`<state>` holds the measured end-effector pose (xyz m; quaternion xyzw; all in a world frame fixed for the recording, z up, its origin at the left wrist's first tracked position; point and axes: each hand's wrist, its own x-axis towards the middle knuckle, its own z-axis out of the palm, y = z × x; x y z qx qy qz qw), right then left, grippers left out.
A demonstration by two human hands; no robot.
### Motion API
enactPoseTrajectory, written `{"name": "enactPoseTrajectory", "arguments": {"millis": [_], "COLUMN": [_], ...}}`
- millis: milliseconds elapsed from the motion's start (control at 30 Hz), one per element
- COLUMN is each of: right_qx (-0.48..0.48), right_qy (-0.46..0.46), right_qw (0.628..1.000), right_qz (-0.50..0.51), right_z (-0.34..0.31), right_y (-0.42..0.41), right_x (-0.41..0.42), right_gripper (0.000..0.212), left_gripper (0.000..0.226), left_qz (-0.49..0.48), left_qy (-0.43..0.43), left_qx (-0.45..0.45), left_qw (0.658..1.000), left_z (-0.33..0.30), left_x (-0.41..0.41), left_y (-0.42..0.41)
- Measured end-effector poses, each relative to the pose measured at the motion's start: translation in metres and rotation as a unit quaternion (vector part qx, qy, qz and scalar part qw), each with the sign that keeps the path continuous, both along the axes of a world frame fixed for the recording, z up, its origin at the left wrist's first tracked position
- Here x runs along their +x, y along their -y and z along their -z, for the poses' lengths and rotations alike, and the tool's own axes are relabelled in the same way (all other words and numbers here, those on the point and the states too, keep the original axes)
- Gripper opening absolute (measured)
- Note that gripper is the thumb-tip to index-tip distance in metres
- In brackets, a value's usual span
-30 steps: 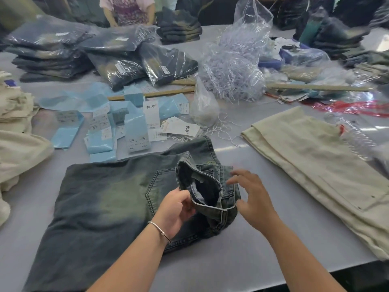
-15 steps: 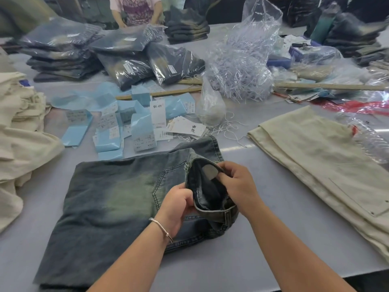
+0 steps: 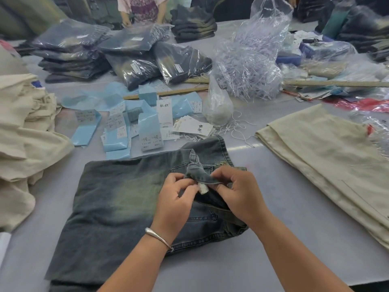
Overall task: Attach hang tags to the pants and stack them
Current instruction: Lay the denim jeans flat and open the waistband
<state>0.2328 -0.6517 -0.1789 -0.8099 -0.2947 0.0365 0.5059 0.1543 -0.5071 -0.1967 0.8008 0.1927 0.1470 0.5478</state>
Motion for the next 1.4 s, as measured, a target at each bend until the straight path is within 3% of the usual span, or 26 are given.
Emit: {"name": "enactPoseTrajectory", "arguments": {"millis": [133, 333, 433, 667, 733, 867, 967, 1167, 1267, 1400], "right_qx": [-0.05, -0.027, -0.025, 0.0, -0.012, -0.047, -0.023, -0.084, -0.133, -0.177], "right_qy": [0.056, 0.049, 0.044, -0.008, -0.016, 0.065, 0.075, -0.018, -0.062, -0.07], "right_qw": [0.997, 0.998, 0.999, 0.999, 0.995, 0.969, 0.974, 0.988, 0.986, 0.98], "right_qz": [-0.036, -0.023, -0.013, 0.032, 0.094, 0.234, 0.215, 0.131, 0.081, 0.055], "right_z": [-0.004, -0.006, -0.007, -0.001, 0.005, 0.008, 0.008, 0.038, 0.059, 0.081], "right_y": [0.001, -0.001, -0.001, -0.006, -0.01, -0.016, -0.029, -0.085, -0.127, -0.183], "right_x": [-0.001, -0.001, 0.0, 0.003, 0.004, 0.019, 0.035, 0.077, 0.1, 0.128], "right_gripper": [0.013, 0.016, 0.03, 0.035, 0.037, 0.05, 0.048, 0.031, 0.023, 0.017], "left_gripper": [0.023, 0.008, 0.007, 0.008, 0.01, 0.026, 0.036, 0.025, 0.022, 0.017], "left_qz": [-0.017, -0.002, 0.006, 0.028, 0.049, 0.026, -0.042, -0.137, -0.168, -0.171], "left_qy": [-0.026, -0.002, 0.008, -0.009, -0.016, -0.024, -0.05, -0.084, -0.075, -0.069], "left_qx": [-0.163, -0.282, -0.323, -0.313, -0.295, -0.295, -0.313, -0.309, -0.262, -0.129], "left_qw": [0.986, 0.959, 0.946, 0.949, 0.954, 0.955, 0.948, 0.937, 0.947, 0.974], "left_z": [-0.005, -0.007, -0.007, 0.001, 0.002, 0.01, 0.023, 0.053, 0.064, 0.077], "left_x": [-0.002, -0.007, -0.011, -0.011, -0.011, -0.006, -0.001, 0.012, 0.029, 0.061], "left_y": [-0.003, -0.005, -0.007, -0.013, -0.017, -0.038, -0.07, -0.134, -0.161, -0.187]}}
